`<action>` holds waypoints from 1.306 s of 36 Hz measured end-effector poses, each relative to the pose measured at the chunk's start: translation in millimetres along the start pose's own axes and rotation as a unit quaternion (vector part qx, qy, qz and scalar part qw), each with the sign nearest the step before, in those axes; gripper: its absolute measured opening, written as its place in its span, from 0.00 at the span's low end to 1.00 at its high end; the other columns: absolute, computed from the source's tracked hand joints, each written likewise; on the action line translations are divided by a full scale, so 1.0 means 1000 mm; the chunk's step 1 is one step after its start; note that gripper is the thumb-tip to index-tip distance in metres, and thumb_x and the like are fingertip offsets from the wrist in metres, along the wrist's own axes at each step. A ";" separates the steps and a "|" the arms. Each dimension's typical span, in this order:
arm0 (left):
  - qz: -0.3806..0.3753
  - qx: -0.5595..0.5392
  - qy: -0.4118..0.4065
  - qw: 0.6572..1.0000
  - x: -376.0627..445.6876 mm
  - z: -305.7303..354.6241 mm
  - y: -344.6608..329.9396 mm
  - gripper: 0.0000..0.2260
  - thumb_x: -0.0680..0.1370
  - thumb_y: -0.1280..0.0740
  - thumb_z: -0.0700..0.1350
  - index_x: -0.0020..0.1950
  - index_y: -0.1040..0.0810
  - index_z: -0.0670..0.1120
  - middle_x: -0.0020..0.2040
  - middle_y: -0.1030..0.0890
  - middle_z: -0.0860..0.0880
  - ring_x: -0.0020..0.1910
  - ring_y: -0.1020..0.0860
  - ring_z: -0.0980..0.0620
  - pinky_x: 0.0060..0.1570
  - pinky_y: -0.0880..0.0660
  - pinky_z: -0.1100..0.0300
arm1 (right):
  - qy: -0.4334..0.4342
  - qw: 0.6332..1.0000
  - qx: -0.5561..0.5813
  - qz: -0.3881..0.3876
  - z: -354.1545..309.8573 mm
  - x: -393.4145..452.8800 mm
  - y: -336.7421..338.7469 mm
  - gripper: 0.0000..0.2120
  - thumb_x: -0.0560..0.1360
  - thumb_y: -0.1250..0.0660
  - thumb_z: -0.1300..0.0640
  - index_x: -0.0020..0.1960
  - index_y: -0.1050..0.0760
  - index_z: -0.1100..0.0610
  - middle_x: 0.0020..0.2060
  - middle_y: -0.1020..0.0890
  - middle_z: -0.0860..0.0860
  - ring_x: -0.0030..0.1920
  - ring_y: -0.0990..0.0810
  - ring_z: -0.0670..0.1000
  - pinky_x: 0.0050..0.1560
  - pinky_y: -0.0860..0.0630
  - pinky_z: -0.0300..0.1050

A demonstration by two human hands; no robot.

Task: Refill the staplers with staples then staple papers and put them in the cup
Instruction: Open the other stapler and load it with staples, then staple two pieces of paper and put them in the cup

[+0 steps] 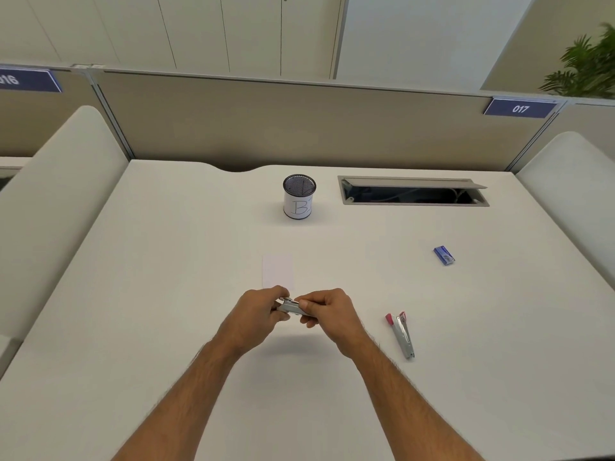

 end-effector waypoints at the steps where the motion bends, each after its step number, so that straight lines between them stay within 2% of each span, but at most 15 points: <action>1: -0.003 -0.003 -0.001 1.000 0.001 0.000 0.000 0.12 0.75 0.25 0.40 0.57 0.19 0.50 0.38 0.17 0.59 0.37 0.22 0.63 0.40 0.26 0.63 | -0.001 1.000 0.005 0.003 0.000 0.000 0.000 0.08 0.79 0.32 0.61 0.51 0.13 0.57 0.42 0.12 0.52 0.37 0.16 0.49 0.42 0.20 0.40; 5: -0.010 -0.008 -0.007 1.000 0.001 0.000 0.000 0.17 0.76 0.25 0.40 0.63 0.20 0.50 0.42 0.19 0.64 0.44 0.21 0.70 0.41 0.28 0.74 | 0.008 1.000 0.003 -0.003 -0.002 0.000 0.001 0.09 0.80 0.33 0.60 0.54 0.14 0.57 0.43 0.12 0.51 0.38 0.16 0.48 0.43 0.21 0.39; 7: -0.013 -0.019 -0.005 1.000 0.001 -0.001 -0.001 0.19 0.76 0.25 0.40 0.65 0.21 0.50 0.45 0.19 0.65 0.46 0.21 0.71 0.42 0.28 0.76 | 0.020 1.000 -0.019 -0.013 -0.004 0.000 0.000 0.10 0.81 0.34 0.59 0.56 0.15 0.56 0.44 0.13 0.51 0.38 0.17 0.46 0.42 0.21 0.39; 10: -0.020 -0.035 0.002 0.999 0.001 -0.002 -0.001 0.21 0.77 0.26 0.39 0.68 0.23 0.50 0.48 0.17 0.60 0.48 0.19 0.69 0.47 0.25 0.73 | 0.041 0.996 -0.067 -0.043 -0.007 -0.001 -0.003 0.09 0.78 0.30 0.54 0.58 0.16 0.51 0.46 0.13 0.48 0.42 0.17 0.44 0.45 0.20 0.39; 14: -0.024 -0.035 0.002 0.999 0.002 -0.002 0.000 0.23 0.77 0.26 0.40 0.71 0.24 0.49 0.51 0.16 0.56 0.50 0.17 0.62 0.54 0.20 0.61 | 0.067 0.981 -0.167 -0.071 -0.010 -0.003 -0.012 0.21 0.71 0.24 0.54 0.63 0.22 0.48 0.49 0.17 0.42 0.45 0.21 0.40 0.46 0.25 0.33; 18: -0.037 -0.033 -0.012 0.999 0.004 0.001 -0.003 0.25 0.77 0.26 0.39 0.73 0.25 0.48 0.54 0.17 0.56 0.50 0.17 0.60 0.56 0.20 0.61 | 0.104 0.961 -0.249 -0.059 -0.016 -0.004 -0.019 0.21 0.75 0.28 0.57 0.68 0.25 0.51 0.55 0.18 0.47 0.51 0.21 0.48 0.54 0.24 0.42; 22: -0.066 -0.067 -0.025 0.995 0.007 0.004 -0.006 0.28 0.76 0.27 0.37 0.75 0.28 0.51 0.60 0.19 0.59 0.49 0.15 0.62 0.52 0.20 0.66 | 0.089 0.969 -0.226 -0.054 -0.011 -0.004 -0.020 0.10 0.76 0.30 0.56 0.57 0.22 0.51 0.46 0.18 0.45 0.45 0.22 0.45 0.47 0.25 0.42; 25: -0.082 -0.100 -0.015 0.992 0.009 0.001 -0.003 0.32 0.75 0.27 0.36 0.75 0.30 0.57 0.62 0.22 0.59 0.50 0.15 0.60 0.51 0.18 0.63 | 0.072 0.976 -0.201 -0.035 -0.003 -0.004 -0.014 0.06 0.76 0.29 0.55 0.51 0.23 0.53 0.43 0.18 0.47 0.41 0.23 0.46 0.47 0.24 0.46; 27: -0.072 -0.082 -0.003 0.994 0.011 -0.009 0.004 0.29 0.75 0.31 0.34 0.72 0.29 0.58 0.62 0.23 0.57 0.50 0.17 0.60 0.50 0.18 0.62 | 0.060 0.981 -0.184 -0.027 0.002 -0.004 -0.010 0.08 0.77 0.29 0.54 0.54 0.22 0.52 0.48 0.16 0.45 0.47 0.19 0.46 0.53 0.21 0.48; 30: -0.007 -0.042 0.040 0.998 0.017 -0.035 0.019 0.23 0.77 0.38 0.33 0.67 0.24 0.53 0.62 0.21 0.54 0.48 0.17 0.61 0.41 0.21 0.65 | 0.047 0.986 -0.156 -0.031 0.007 -0.006 -0.008 0.10 0.77 0.30 0.55 0.58 0.22 0.51 0.55 0.15 0.45 0.57 0.18 0.48 0.61 0.21 0.50; 34: 0.066 0.020 0.087 0.994 0.033 -0.059 0.026 0.15 0.81 0.38 0.36 0.67 0.22 0.43 0.63 0.18 0.46 0.51 0.19 0.50 0.50 0.27 0.62 | 0.042 0.989 -0.143 -0.026 0.011 -0.005 -0.006 0.10 0.77 0.30 0.56 0.59 0.22 0.51 0.56 0.15 0.44 0.58 0.18 0.46 0.62 0.21 0.50; 37: 0.064 0.034 0.089 0.993 0.049 -0.064 0.020 0.15 0.82 0.35 0.39 0.69 0.23 0.40 0.66 0.19 0.44 0.54 0.21 0.49 0.56 0.28 0.61 | 0.039 0.988 -0.150 -0.025 0.013 -0.004 -0.005 0.11 0.77 0.31 0.55 0.59 0.23 0.50 0.56 0.15 0.42 0.57 0.18 0.44 0.61 0.21 0.48; 40: 0.040 0.050 0.082 0.995 0.065 -0.062 0.012 0.19 0.82 0.33 0.43 0.73 0.27 0.41 0.72 0.24 0.44 0.69 0.28 0.44 0.68 0.31 0.53 | 0.039 0.986 -0.161 -0.030 0.013 -0.004 -0.008 0.12 0.78 0.31 0.54 0.61 0.24 0.49 0.56 0.15 0.43 0.56 0.18 0.45 0.60 0.21 0.46; 44: -0.002 0.129 0.077 0.989 0.084 -0.055 0.002 0.24 0.83 0.34 0.50 0.76 0.31 0.43 0.77 0.31 0.48 0.74 0.36 0.43 0.68 0.32 0.46 | 0.052 0.977 -0.204 -0.022 0.012 -0.005 -0.015 0.09 0.78 0.31 0.53 0.58 0.24 0.49 0.53 0.19 0.42 0.51 0.21 0.43 0.50 0.26 0.34; 47: -0.012 0.158 0.085 0.984 0.092 -0.055 0.002 0.24 0.83 0.35 0.51 0.76 0.32 0.44 0.77 0.32 0.48 0.74 0.37 0.42 0.67 0.33 0.45 | 0.067 0.961 -0.268 -0.021 0.015 -0.007 -0.028 0.08 0.80 0.34 0.54 0.58 0.25 0.55 0.53 0.28 0.46 0.49 0.24 0.47 0.48 0.29 0.36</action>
Point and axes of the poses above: each hand's wrist, its own x-axis towards the middle knuckle, its own y-axis out of the back of the hand, z = x × y, the point moved 10 cm from there along x, towards the middle knuckle
